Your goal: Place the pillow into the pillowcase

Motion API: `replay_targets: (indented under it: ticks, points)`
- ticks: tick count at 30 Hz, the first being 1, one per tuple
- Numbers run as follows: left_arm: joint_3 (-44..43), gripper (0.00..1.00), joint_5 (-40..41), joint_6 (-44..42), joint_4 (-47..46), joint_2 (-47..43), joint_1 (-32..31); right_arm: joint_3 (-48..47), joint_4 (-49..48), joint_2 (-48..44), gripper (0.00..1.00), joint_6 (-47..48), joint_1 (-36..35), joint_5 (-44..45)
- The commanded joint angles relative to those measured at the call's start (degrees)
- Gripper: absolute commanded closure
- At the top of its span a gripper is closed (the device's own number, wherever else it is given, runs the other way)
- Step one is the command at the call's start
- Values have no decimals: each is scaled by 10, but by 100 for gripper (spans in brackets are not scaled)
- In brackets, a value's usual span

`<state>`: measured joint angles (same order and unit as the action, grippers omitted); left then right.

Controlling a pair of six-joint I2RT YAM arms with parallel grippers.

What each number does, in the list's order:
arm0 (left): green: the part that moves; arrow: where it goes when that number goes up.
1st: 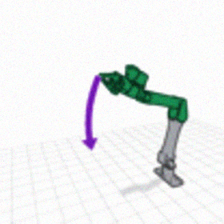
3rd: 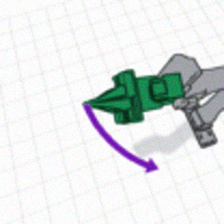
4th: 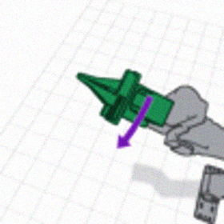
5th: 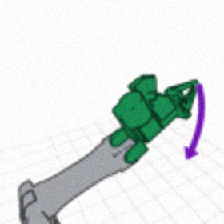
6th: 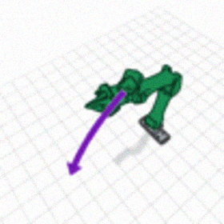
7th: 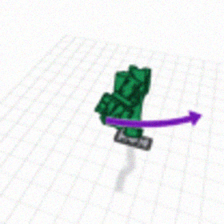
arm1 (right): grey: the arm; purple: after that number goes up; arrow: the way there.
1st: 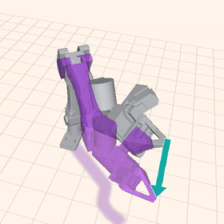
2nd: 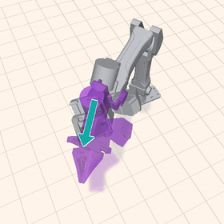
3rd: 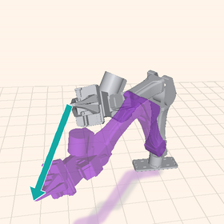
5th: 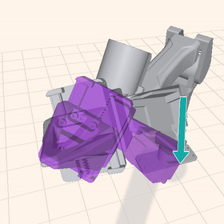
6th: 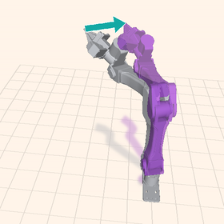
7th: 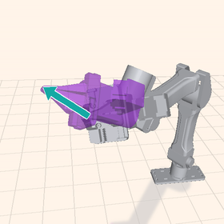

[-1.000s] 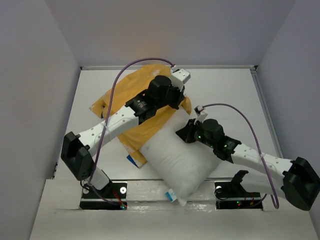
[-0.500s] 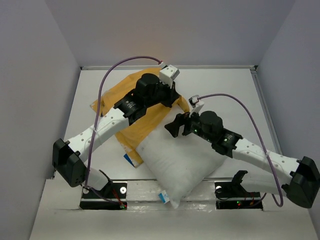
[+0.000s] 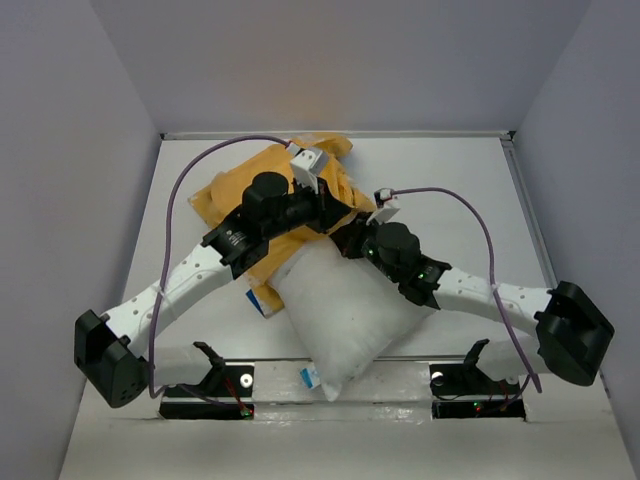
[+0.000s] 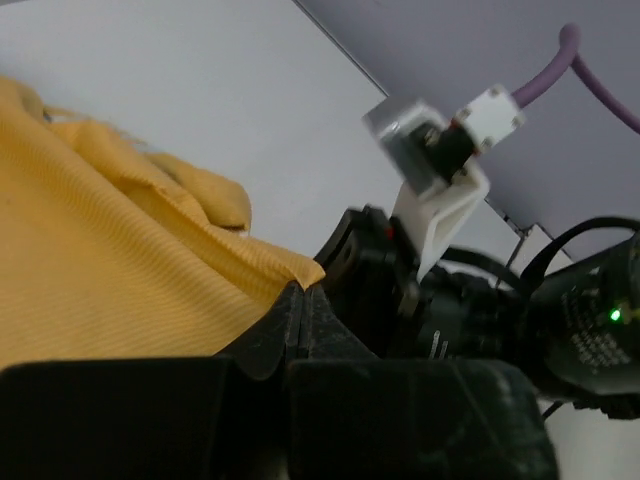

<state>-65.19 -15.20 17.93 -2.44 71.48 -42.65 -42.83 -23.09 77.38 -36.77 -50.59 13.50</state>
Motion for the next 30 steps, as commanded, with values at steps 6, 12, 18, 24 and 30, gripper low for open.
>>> replay_targets:
  ticks: [6,12,18,24,30]
  points:
    - [-1,100,-88,69,-79,-26,-53,-118,-134,-6,100,-32,58,348]
    - [-1,100,-77,71,-78,-19,-54,-98,-50,157,100,-183,98,272]
    - [-57,88,36,14,7,24,-52,17,-102,41,100,-160,145,211]
    - [-32,44,145,9,11,4,-51,17,68,-104,100,-39,269,18]
    - [113,23,258,52,-23,-64,-11,-5,185,-148,45,31,345,-124]
